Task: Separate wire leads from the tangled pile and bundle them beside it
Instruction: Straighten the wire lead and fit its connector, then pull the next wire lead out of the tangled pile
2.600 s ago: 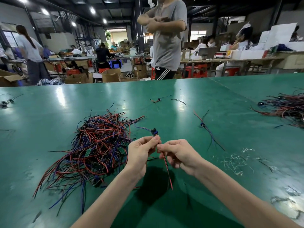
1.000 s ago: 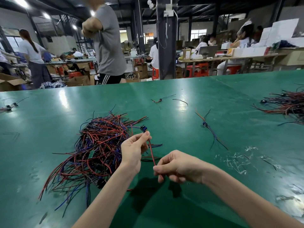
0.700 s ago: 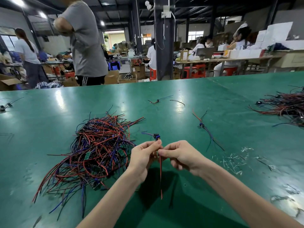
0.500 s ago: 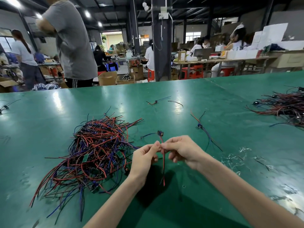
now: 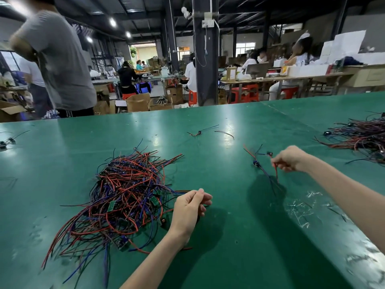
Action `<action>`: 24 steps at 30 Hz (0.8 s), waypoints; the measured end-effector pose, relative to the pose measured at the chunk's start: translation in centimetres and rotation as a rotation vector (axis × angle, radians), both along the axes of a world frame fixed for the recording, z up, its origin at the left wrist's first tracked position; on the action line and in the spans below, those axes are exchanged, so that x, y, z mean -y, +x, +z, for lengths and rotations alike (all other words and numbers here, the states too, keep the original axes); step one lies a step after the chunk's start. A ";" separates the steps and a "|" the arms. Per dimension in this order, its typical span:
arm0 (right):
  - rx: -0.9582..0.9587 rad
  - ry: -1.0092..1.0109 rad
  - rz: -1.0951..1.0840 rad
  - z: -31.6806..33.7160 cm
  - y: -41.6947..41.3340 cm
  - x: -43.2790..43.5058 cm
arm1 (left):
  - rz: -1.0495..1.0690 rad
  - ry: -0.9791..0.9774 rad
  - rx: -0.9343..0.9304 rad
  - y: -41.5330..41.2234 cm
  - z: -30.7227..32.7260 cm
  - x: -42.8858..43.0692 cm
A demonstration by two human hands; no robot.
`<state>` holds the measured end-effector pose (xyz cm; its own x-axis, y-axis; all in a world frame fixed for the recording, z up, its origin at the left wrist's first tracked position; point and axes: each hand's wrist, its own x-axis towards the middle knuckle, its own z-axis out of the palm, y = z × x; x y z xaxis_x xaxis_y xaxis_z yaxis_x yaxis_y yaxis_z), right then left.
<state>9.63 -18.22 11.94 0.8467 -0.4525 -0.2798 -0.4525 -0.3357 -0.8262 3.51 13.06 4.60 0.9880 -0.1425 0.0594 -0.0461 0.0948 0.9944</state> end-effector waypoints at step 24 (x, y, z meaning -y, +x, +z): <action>0.136 -0.549 1.146 2.4 -2.1 -26.0 | -0.118 0.468 0.234 -1.9 0.9 -0.1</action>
